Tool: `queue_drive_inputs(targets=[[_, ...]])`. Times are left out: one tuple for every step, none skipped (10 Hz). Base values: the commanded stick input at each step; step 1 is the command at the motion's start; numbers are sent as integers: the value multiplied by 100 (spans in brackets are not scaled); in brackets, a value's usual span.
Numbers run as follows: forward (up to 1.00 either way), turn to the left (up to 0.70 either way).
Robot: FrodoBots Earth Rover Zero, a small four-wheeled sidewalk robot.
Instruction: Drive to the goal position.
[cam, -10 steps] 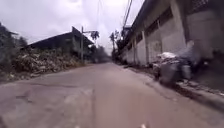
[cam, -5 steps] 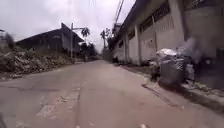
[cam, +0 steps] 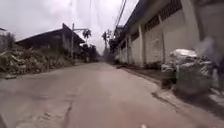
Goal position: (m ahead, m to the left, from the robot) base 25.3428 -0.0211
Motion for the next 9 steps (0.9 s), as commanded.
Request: queue_drive_inputs(targets=[[100, 0], [100, 0], [100, 0], [100, 0], [100, 0], [100, 0], [100, 0], [100, 0], [100, 0]])
